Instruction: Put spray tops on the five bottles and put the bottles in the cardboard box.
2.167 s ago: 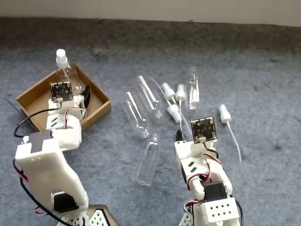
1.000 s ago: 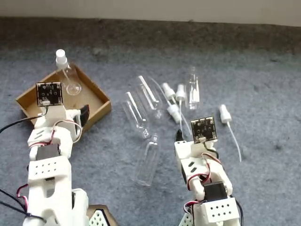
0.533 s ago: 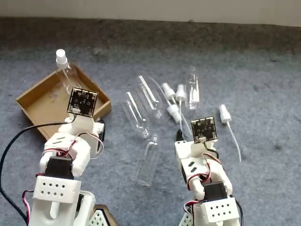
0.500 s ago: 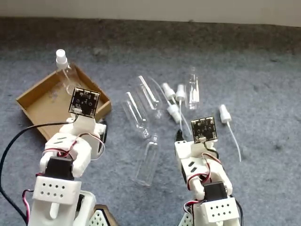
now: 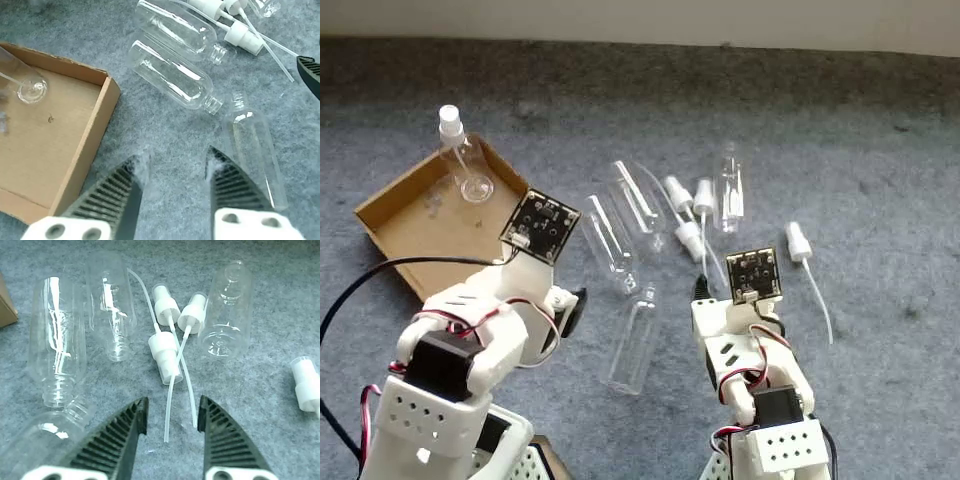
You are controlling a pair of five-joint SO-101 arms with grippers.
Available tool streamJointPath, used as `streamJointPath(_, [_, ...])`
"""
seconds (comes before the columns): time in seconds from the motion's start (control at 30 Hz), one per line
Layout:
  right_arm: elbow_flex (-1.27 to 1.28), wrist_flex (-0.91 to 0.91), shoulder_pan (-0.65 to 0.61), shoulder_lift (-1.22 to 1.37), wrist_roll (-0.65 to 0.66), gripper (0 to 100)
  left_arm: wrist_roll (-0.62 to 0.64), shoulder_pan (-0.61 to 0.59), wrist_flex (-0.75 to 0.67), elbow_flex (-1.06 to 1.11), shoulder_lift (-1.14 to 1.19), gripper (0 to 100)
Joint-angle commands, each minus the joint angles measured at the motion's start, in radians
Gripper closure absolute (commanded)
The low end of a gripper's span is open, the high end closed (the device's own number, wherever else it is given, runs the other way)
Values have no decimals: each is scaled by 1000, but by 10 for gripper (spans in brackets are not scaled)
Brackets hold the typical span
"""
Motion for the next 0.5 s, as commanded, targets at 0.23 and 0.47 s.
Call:
streamJointPath(0.23, [127,-31,8,-10,0,849,57,70,267,-450,444,832])
streamJointPath(0.47, [127,-31,8,-10,0,849,127,260,288,-476,596,832])
